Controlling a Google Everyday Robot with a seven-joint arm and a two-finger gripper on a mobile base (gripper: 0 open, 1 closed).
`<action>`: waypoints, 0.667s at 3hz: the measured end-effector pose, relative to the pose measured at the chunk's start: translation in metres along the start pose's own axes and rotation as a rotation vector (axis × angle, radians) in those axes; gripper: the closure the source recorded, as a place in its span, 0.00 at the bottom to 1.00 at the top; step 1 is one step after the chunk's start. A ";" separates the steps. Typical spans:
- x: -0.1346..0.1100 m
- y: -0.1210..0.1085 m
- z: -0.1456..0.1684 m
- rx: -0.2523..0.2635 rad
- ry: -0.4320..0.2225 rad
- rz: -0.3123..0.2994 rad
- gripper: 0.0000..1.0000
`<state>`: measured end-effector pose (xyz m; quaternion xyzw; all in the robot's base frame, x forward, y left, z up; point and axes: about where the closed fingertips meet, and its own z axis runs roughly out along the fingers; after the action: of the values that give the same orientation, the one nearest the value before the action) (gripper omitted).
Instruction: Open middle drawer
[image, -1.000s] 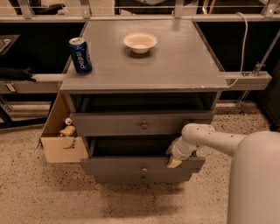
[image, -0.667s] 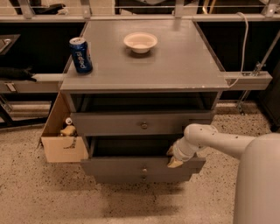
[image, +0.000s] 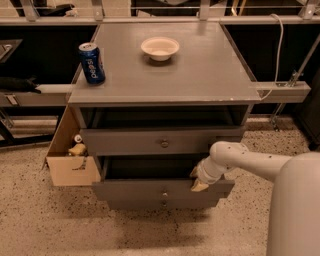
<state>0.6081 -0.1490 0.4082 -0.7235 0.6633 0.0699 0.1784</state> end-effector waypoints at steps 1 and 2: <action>0.000 0.000 0.000 0.000 0.000 0.000 0.37; 0.000 0.000 0.000 0.000 0.000 0.000 0.15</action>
Offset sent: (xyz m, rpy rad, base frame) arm 0.0000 0.0000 0.0000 0.0000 0.0000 0.0000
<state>0.6081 -0.1489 0.4082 -0.7235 0.6632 0.0700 0.1784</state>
